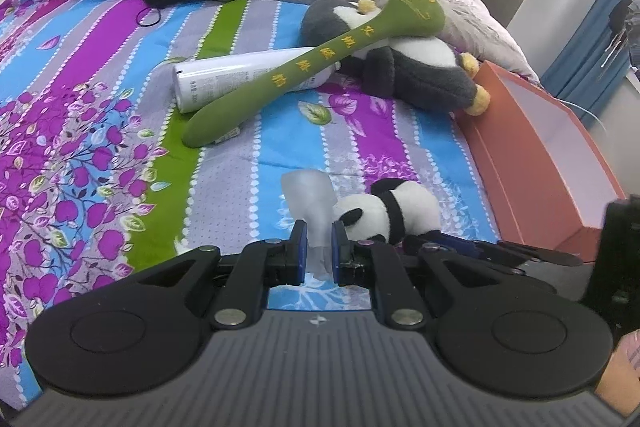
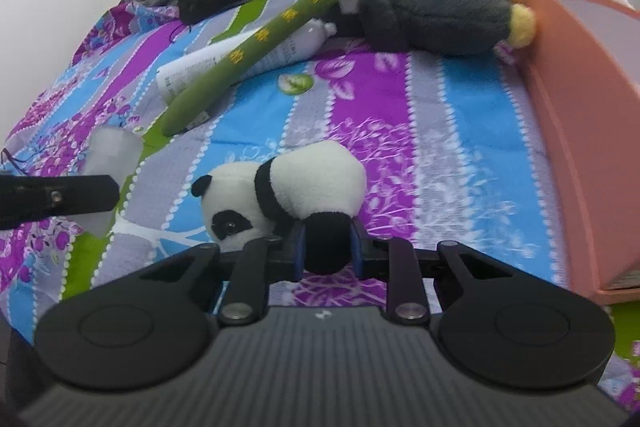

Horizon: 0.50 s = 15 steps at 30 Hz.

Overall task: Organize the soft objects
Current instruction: 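Lift the clear cup and the panda plush off the sheet, then carry the clear cup and panda plush over the orange box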

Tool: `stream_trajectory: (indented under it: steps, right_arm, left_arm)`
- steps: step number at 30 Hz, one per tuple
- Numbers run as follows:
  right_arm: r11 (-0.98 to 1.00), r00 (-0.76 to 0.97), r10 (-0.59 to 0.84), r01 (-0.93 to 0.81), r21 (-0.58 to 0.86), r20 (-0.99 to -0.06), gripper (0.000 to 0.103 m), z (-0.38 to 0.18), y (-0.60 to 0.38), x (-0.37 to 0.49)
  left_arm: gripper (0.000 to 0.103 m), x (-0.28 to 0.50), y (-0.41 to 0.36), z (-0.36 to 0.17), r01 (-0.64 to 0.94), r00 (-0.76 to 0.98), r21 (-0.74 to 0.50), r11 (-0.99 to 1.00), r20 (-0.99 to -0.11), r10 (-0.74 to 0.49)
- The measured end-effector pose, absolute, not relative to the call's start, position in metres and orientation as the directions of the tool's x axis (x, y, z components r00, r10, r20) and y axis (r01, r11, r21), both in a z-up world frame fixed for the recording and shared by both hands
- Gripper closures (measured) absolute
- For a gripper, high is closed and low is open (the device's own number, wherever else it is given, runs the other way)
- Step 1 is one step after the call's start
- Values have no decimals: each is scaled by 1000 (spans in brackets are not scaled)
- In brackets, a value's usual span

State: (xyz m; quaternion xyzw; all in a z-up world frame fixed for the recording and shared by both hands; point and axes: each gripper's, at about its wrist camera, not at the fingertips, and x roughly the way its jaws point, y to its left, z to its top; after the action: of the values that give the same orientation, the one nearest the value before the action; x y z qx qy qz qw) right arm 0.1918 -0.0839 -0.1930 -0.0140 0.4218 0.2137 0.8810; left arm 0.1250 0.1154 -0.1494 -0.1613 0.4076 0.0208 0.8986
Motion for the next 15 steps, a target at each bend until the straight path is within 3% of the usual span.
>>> stream_trajectory:
  steps: [15]
  right_arm:
    - [938, 713, 333, -317, 140, -617, 77, -96, -157, 176]
  left_arm:
    - [89, 154, 64, -89, -18, 732, -296, 955, -655, -189]
